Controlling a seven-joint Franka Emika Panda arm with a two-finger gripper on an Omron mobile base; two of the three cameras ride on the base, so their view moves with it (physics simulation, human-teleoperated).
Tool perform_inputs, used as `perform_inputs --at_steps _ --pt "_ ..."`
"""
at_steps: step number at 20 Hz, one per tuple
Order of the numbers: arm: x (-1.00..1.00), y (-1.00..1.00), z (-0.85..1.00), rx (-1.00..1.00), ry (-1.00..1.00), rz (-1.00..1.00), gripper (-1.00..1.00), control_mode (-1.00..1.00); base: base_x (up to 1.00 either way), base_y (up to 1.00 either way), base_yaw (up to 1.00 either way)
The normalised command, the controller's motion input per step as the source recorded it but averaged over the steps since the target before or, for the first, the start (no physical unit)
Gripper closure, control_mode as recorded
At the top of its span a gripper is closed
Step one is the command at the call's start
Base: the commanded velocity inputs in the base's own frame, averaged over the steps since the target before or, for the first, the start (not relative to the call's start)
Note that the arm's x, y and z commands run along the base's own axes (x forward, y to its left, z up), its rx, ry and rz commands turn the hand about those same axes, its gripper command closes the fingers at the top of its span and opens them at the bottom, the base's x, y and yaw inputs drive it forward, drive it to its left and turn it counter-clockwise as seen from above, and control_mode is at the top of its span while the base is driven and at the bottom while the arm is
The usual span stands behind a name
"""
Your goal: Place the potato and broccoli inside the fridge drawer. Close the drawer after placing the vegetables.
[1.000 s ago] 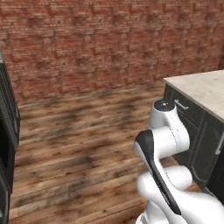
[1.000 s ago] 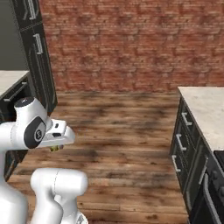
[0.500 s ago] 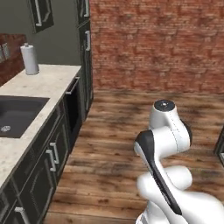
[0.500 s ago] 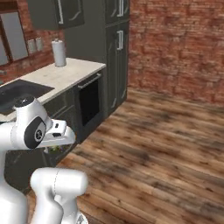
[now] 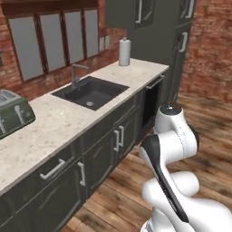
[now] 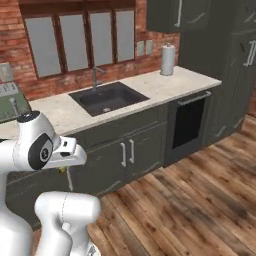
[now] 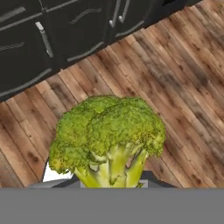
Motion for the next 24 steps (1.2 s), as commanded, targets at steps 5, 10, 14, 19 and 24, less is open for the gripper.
perform_inputs --at_steps 5,10,14,19,24 --pt "0.0 0.0 0.0 0.0 0.0 0.0 1.0 1.0 -0.21 0.46 0.82" --pt "0.0 0.0 0.0 0.0 0.0 0.0 1.0 1.0 -0.13 0.55 0.83" --pt "0.0 0.0 0.0 0.0 0.0 0.0 1.0 1.0 -0.02 0.63 0.82" --pt "0.0 0.0 0.0 0.0 0.0 0.0 1.0 1.0 0.0 0.65 0.79" --pt "0.0 0.0 0.0 0.0 0.0 0.0 1.0 1.0 0.0 0.65 0.78"
